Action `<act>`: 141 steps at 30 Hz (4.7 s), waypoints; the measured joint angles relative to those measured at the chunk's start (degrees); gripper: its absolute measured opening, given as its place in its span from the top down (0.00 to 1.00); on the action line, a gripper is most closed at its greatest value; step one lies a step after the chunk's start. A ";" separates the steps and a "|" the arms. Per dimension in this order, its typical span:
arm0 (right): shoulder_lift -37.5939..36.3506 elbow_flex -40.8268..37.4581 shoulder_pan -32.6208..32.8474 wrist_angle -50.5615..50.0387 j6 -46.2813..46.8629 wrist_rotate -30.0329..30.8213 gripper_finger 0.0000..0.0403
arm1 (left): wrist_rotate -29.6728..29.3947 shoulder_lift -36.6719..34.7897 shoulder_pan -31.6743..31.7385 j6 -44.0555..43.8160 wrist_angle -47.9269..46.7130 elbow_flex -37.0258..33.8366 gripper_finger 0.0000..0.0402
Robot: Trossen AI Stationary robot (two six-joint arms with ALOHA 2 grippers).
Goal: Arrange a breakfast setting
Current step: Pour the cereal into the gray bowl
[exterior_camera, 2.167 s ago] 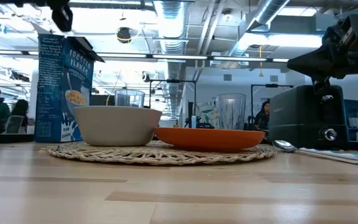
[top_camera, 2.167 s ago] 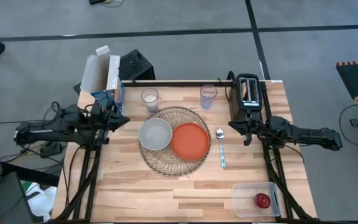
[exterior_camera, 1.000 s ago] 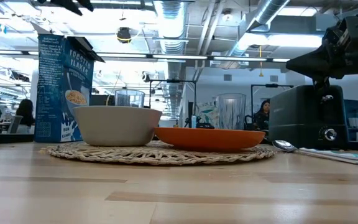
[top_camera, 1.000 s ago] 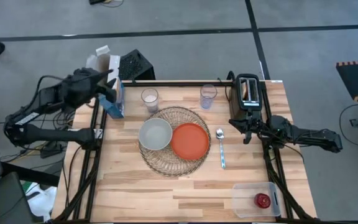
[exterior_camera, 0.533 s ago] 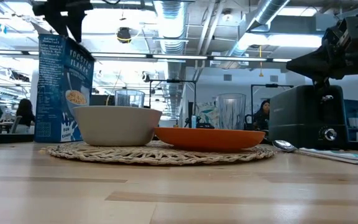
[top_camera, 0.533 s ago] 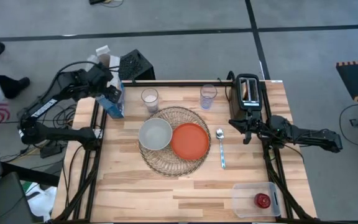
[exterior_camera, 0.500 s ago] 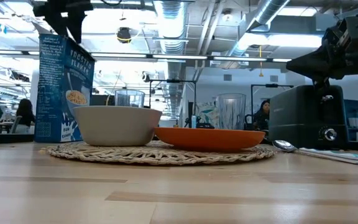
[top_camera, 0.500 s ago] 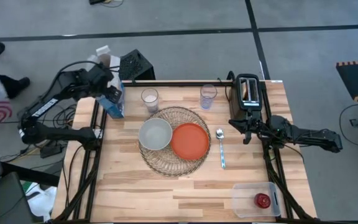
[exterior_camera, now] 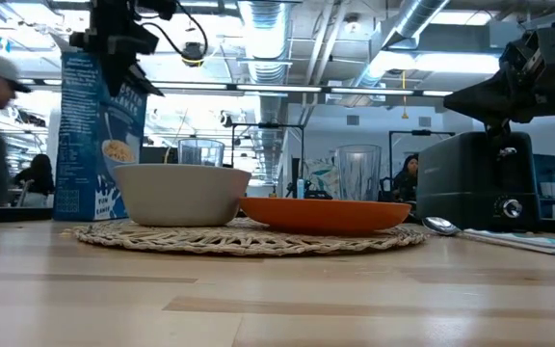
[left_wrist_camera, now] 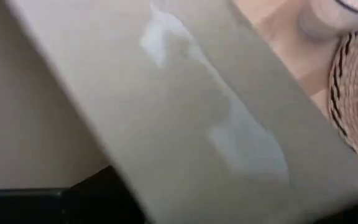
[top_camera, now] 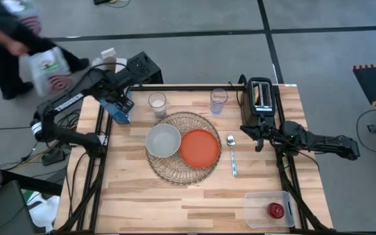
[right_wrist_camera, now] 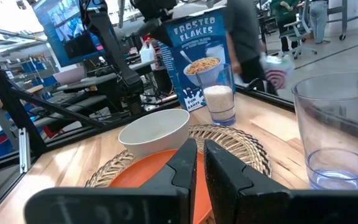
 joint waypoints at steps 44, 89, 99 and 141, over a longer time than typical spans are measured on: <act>0.00 -0.13 0.02 1.42 -0.58 0.47 0.85 | -9.40 -2.28 -0.02 4.03 -0.07 4.68 1.00; 3.68 -0.11 -0.04 15.36 1.65 3.19 0.03 | -4.49 5.89 -22.28 24.60 28.08 26.82 1.00; 4.28 -0.11 0.33 14.84 2.71 3.06 0.02 | -3.27 8.03 -27.97 26.42 33.12 26.82 1.00; 20.72 -0.09 -8.33 46.64 -3.19 -21.00 0.02 | 3.97 13.80 -41.99 33.36 44.19 25.51 1.00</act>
